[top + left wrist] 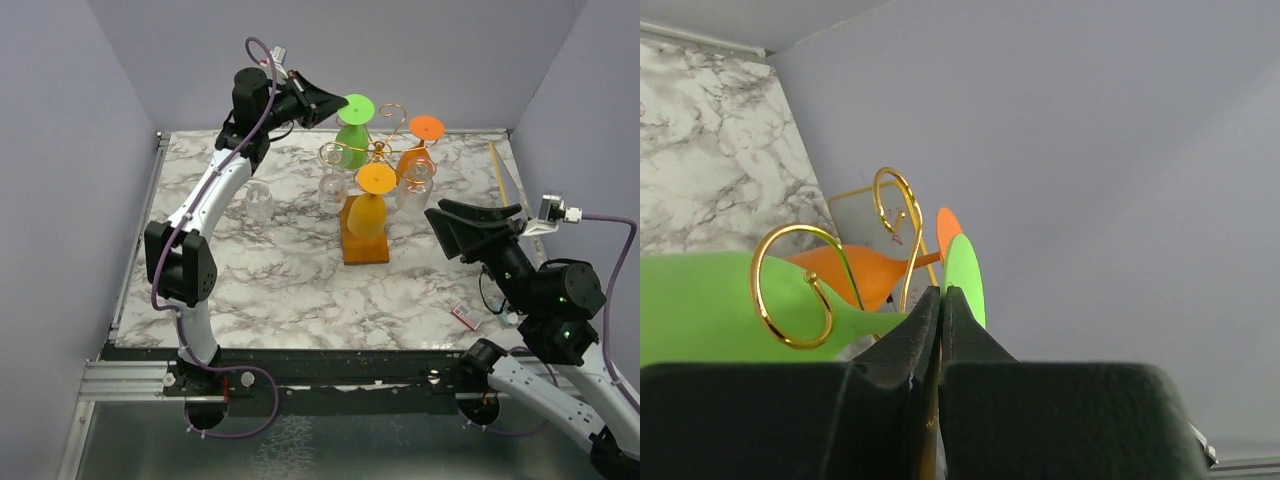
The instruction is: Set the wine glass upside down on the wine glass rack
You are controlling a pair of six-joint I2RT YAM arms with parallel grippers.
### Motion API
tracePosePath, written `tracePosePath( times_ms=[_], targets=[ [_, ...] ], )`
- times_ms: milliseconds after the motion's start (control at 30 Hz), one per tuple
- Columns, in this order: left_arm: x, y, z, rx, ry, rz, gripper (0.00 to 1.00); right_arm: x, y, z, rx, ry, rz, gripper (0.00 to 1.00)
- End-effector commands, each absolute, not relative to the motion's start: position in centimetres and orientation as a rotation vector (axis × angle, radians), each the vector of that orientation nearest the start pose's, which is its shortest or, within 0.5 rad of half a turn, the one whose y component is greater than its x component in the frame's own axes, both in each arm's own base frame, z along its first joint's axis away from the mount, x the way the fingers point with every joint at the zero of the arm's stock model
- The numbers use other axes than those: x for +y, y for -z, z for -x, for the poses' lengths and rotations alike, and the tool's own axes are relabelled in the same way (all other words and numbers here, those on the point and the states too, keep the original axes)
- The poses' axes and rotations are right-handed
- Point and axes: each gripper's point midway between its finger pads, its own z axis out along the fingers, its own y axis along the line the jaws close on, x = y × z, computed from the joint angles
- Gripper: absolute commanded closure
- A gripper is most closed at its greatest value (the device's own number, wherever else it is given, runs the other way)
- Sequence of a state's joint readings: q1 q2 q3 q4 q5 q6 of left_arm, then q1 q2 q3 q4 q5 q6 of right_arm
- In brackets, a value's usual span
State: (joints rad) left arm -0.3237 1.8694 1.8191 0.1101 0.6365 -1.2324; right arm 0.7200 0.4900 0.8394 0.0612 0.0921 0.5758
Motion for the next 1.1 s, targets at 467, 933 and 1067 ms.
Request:
tracePosePath(
  times_ms=[467,933,1067],
  targets=[
    [-30.2,-41.6,-50.7,1.739,1.549,0.18,1.0,16.2,-45.9,-18.0,1.222,-1.052,0.005,0.31],
    [-28.2,-40.9,-50.8,1.738,1.501,0.193,1.0,16.1,-45.4,-18.1,1.229,-1.047,-0.006,0.31],
    [-28.1,-40.2,-50.4,1.754,1.509,0.189,1.0,16.1,-45.3,-18.2,1.229,-1.051,-0.006,0.31]
  ],
)
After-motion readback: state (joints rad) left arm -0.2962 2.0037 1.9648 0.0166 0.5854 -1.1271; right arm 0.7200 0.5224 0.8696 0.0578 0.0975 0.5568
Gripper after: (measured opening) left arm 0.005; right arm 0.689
